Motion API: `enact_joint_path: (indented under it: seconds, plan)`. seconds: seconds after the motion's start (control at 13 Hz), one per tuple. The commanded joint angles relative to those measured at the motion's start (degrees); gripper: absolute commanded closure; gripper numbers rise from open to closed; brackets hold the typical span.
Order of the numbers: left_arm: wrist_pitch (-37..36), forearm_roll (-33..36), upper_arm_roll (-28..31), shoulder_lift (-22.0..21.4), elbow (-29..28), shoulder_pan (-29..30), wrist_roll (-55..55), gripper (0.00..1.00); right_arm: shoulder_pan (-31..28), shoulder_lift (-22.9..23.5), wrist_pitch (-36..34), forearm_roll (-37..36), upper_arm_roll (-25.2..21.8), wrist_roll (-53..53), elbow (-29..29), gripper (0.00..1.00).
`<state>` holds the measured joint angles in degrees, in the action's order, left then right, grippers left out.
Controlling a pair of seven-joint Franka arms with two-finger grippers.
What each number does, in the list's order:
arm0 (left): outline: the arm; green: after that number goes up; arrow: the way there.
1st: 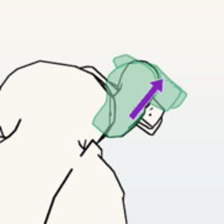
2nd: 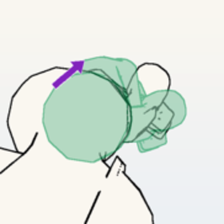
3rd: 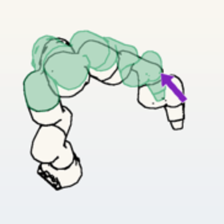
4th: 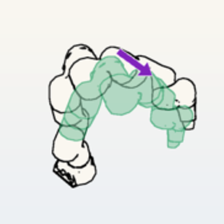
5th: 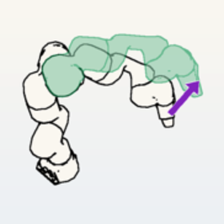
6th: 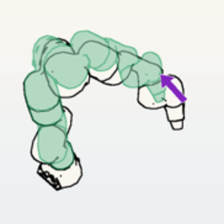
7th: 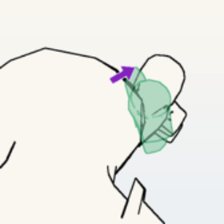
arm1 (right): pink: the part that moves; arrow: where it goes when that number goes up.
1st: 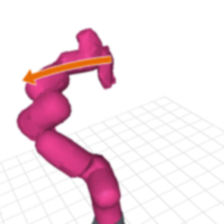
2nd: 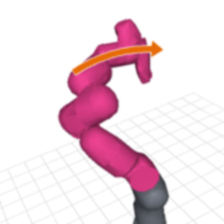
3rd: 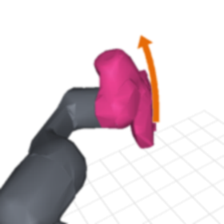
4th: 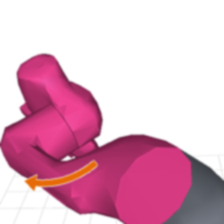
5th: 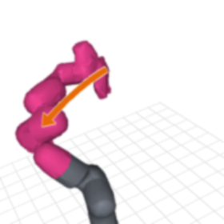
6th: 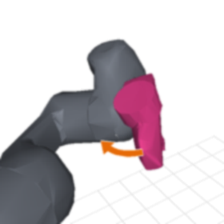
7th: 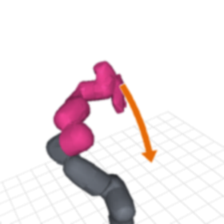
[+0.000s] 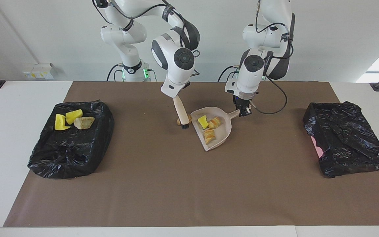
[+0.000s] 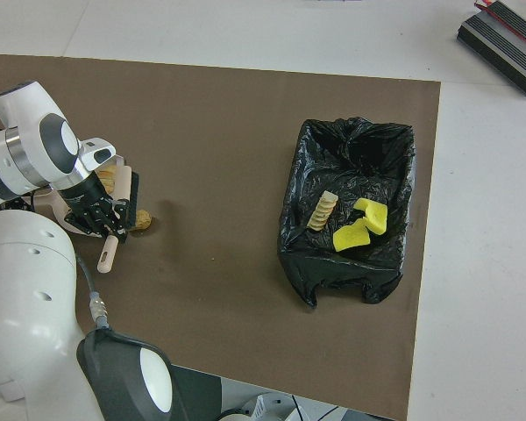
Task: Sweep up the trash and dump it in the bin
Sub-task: 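Sweep the sponges toward the dustpan with the right gripper brush, then push the last pieces into the dustpan with the right gripper brush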
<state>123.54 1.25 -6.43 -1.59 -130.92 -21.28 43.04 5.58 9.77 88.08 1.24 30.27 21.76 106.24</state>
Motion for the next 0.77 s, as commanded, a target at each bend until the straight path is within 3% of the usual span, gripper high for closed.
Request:
enact_joint_path:
  seconds: [0.0,0.15,0.31,0.46,0.69]
  plan:
    - [0.0,0.2,0.5,-1.7,-1.7,-0.3,5.2,1.00,-0.7,-9.0,9.1,2.2,0.7,5.9,14.5,1.00]
    - [-0.2,0.2,0.5,-1.7,-1.8,-0.5,7.8,1.00,-1.2,-14.1,14.8,6.1,0.6,7.2,22.6,1.00]
    - [-0.1,0.2,0.5,-1.7,-1.7,-0.5,7.3,1.00,-1.5,-14.6,18.0,7.9,0.6,9.4,24.6,1.00]
    - [-0.1,0.2,0.5,-1.7,-1.7,-0.5,6.7,1.00,-0.6,-12.2,22.4,7.9,0.7,11.6,24.5,1.00]
    - [0.0,0.2,0.5,-1.7,-1.7,-0.4,5.6,1.00,4.6,-5.0,31.1,11.5,0.8,14.4,22.7,1.00]
